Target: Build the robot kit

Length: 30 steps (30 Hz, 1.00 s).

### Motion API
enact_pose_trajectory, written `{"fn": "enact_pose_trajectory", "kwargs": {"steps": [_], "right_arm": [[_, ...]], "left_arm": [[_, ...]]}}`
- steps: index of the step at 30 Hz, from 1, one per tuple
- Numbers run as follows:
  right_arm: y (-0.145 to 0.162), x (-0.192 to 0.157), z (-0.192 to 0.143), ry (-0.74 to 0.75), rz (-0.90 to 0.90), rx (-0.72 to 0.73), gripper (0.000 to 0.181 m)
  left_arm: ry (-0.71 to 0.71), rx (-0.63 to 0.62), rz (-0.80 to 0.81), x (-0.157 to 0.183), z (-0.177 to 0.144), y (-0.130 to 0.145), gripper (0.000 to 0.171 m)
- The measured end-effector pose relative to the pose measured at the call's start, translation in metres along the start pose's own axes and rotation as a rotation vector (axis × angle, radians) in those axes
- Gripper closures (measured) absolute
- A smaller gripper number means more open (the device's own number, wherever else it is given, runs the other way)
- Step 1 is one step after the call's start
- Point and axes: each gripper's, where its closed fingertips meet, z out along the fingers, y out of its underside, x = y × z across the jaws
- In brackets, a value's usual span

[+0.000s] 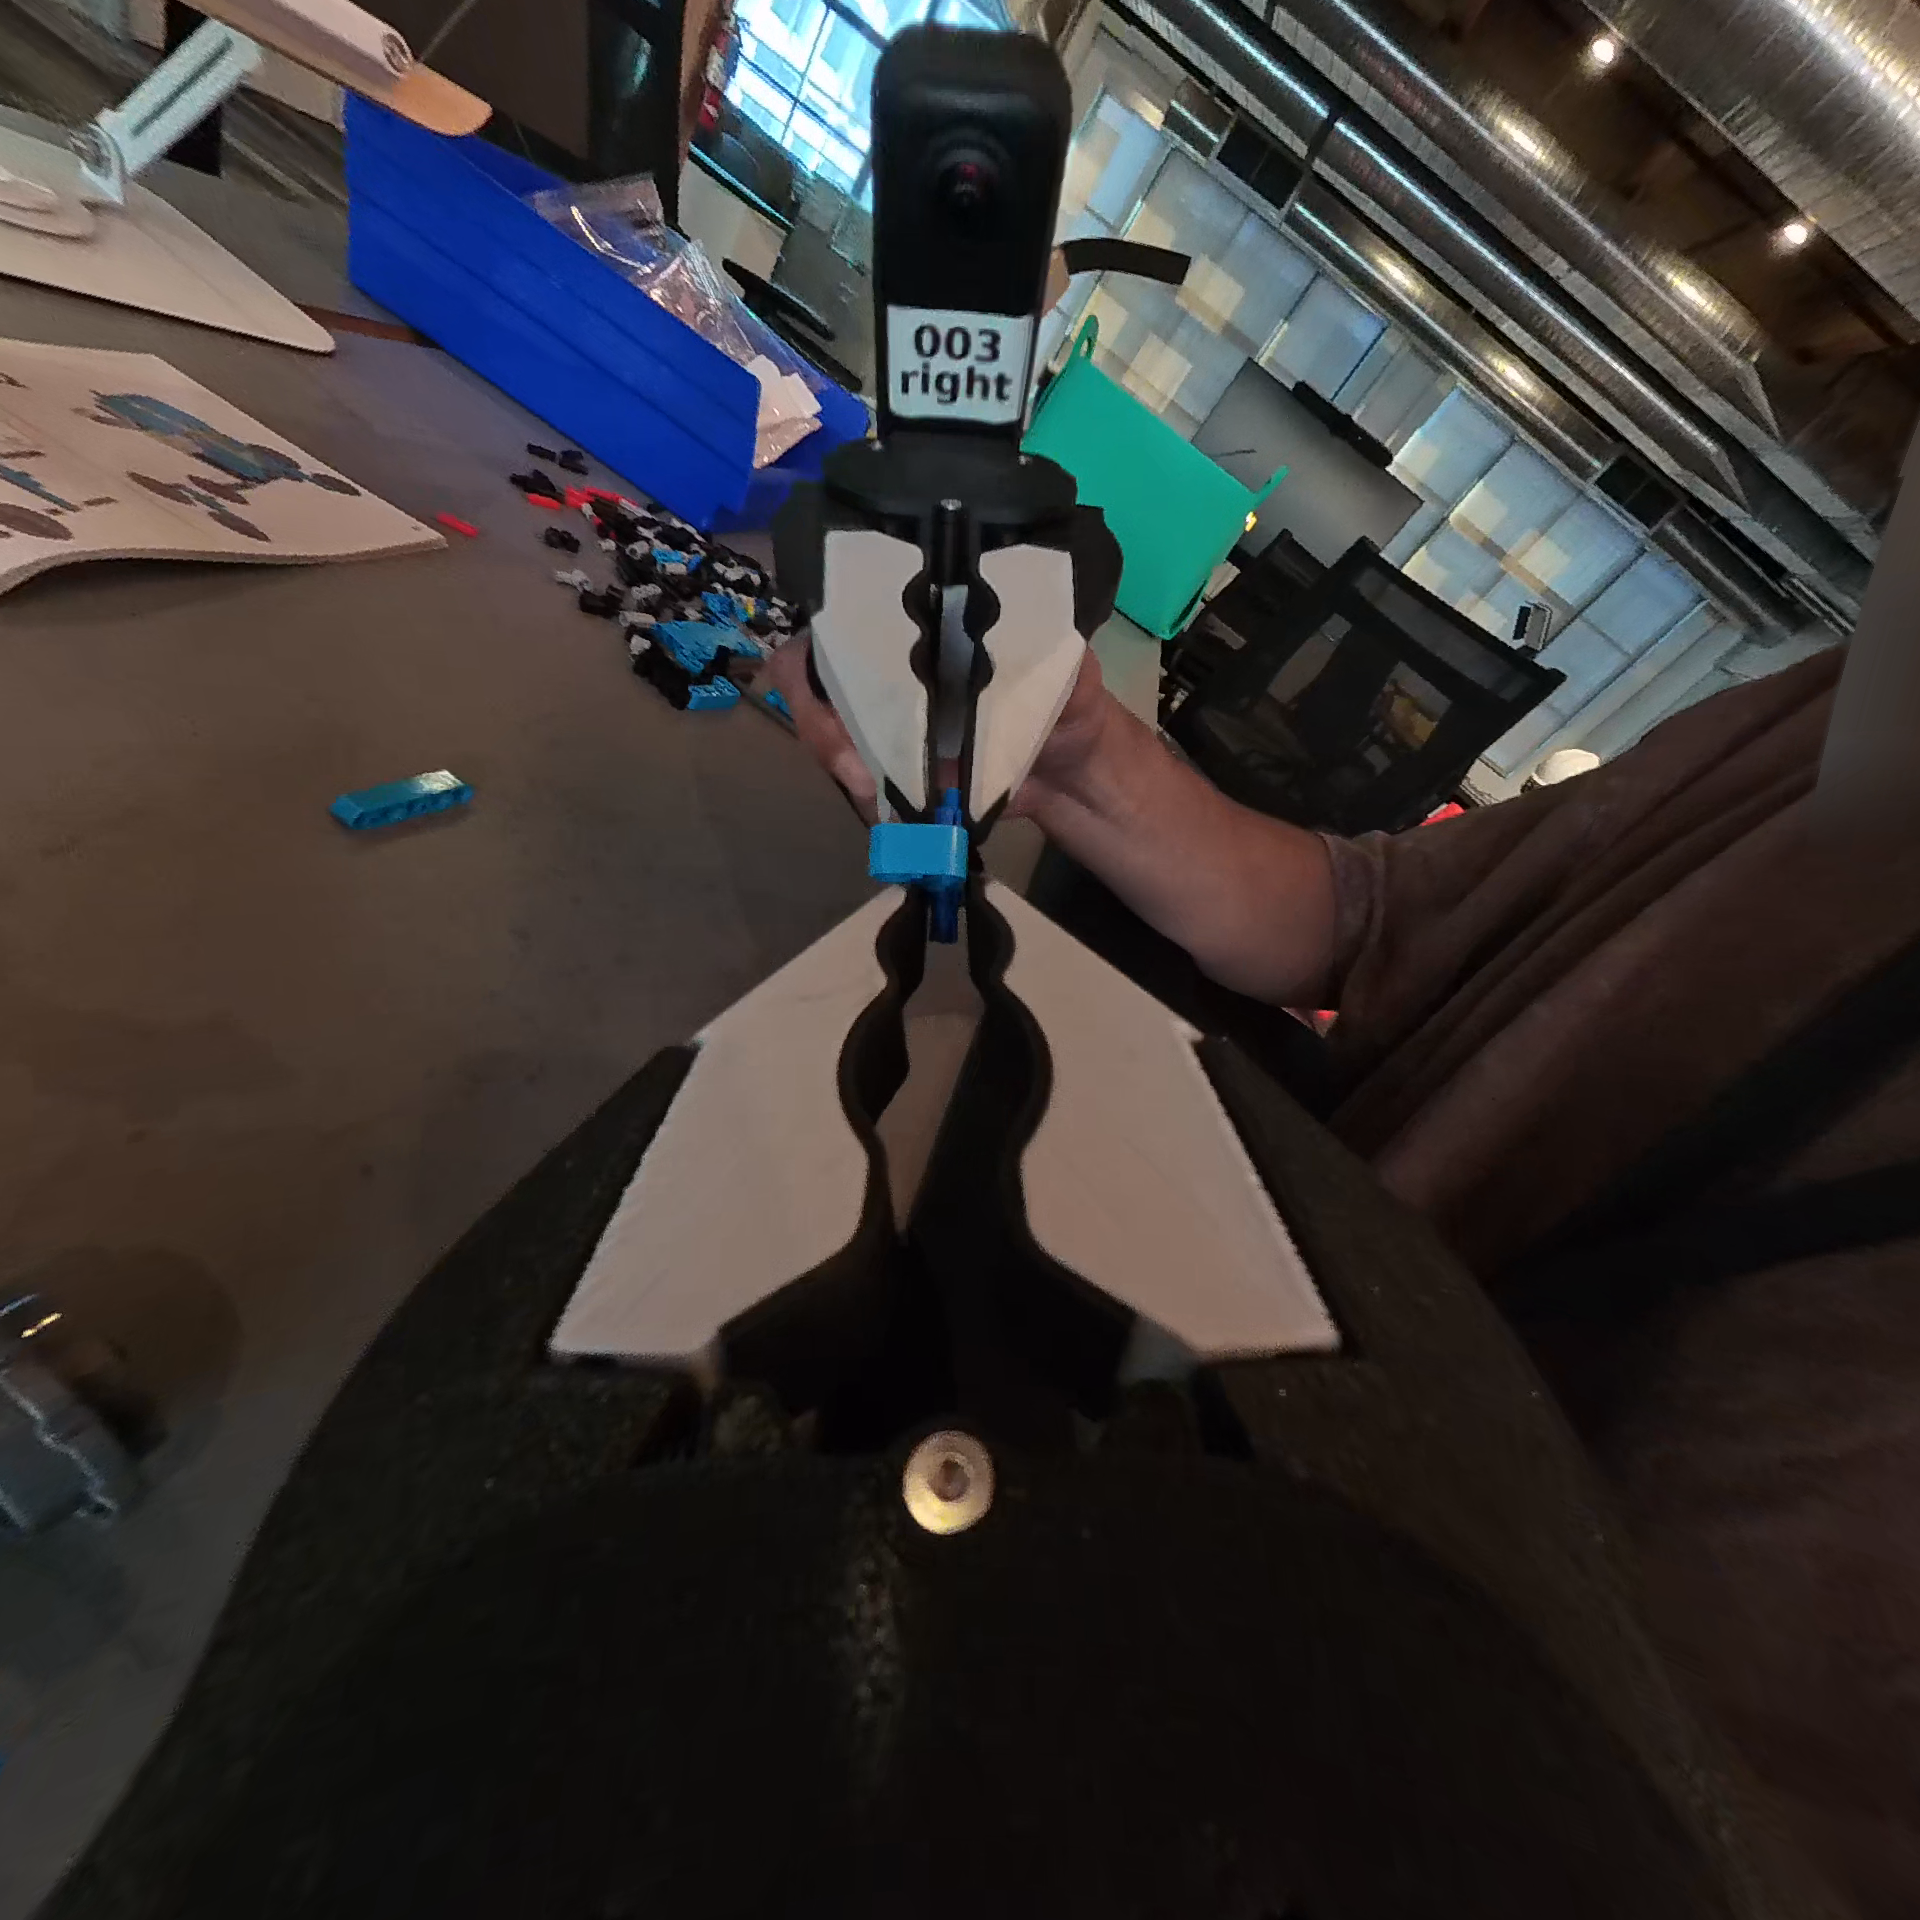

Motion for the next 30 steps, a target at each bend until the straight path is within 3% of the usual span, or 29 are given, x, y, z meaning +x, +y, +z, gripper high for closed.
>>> {"fn": "enact_pose_trajectory", "kwargs": {"steps": [18,25,30], "right_arm": [[0.030,-0.008,0.000,-0.005,-0.157,-0.237,0.178],[0.049,-0.006,-0.003,0.004,-0.156,-0.368,0.177],[0.049,-0.004,-0.002,-0.001,-0.135,-0.343,0.177]], "left_arm": [[0.143,-0.156,-0.126,0.007,0.007,0.025,0.167],[0.067,-0.270,-0.062,0.003,0.014,0.043,0.167],[0.052,-0.262,-0.063,0.000,0.014,0.042,0.167]]}}
